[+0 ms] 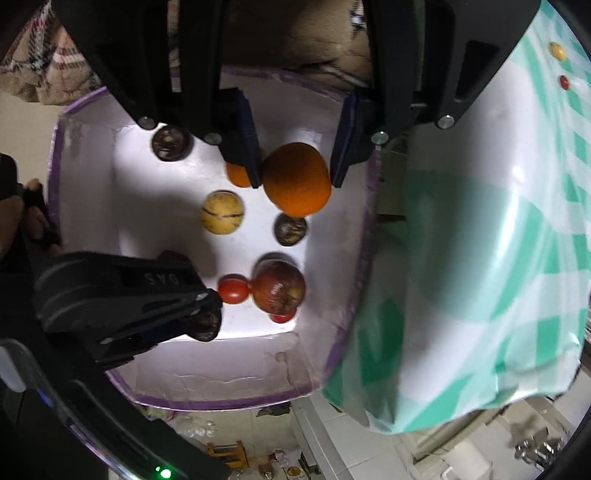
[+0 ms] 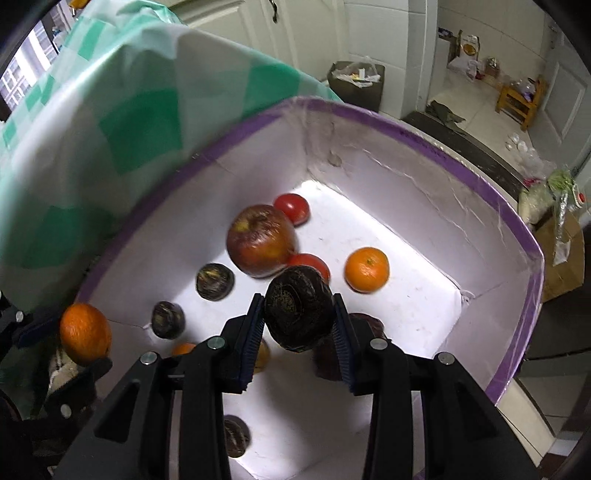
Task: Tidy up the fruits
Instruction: 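Open both tools to drop the orange and brown fruit into the box, then move both tools back over the last two fruits, then grasp the red tomato with the right tool while the left tool grasps the yellow fruit, then carry the yellow fruit with the left tool while the right tool carries the tomato to the box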
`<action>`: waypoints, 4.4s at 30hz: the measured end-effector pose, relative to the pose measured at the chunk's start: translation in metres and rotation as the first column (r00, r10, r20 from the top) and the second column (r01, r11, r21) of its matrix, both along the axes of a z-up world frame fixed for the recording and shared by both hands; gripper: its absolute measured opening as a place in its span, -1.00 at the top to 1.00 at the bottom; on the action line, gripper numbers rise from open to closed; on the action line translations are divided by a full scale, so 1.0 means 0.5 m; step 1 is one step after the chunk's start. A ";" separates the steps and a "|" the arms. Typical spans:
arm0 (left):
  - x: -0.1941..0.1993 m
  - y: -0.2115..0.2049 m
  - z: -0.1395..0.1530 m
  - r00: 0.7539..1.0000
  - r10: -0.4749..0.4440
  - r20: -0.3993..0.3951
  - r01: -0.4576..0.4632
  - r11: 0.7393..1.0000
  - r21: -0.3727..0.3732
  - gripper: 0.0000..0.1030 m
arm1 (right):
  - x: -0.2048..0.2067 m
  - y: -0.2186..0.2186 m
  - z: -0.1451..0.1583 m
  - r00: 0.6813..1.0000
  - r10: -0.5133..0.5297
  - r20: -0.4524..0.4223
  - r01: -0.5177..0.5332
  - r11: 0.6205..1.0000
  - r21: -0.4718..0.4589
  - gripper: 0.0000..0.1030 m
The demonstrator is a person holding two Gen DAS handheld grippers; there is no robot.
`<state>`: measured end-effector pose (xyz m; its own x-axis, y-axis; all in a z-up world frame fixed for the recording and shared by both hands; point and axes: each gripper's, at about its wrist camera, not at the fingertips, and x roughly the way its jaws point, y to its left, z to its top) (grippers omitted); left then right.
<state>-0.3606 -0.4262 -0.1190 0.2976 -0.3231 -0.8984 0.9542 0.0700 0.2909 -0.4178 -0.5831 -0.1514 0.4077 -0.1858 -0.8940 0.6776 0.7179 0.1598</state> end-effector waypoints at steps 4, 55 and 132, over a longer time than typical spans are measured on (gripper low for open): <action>-0.007 0.016 0.015 1.000 -0.027 -0.005 0.027 0.999 -0.039 -0.48 | 0.001 -0.002 0.005 1.000 -0.016 -0.008 0.016 1.000 -0.008 0.02; 0.688 0.882 0.260 0.252 0.907 -0.337 -0.893 0.084 -0.442 -0.97 | 1.046 0.855 0.303 0.598 0.793 0.118 -0.759 0.607 -0.236 0.40; 0.470 0.728 0.296 0.388 0.905 -0.171 -0.817 0.253 -0.518 0.14 | 0.509 0.564 0.369 0.670 0.625 0.400 -0.617 0.769 -0.166 0.39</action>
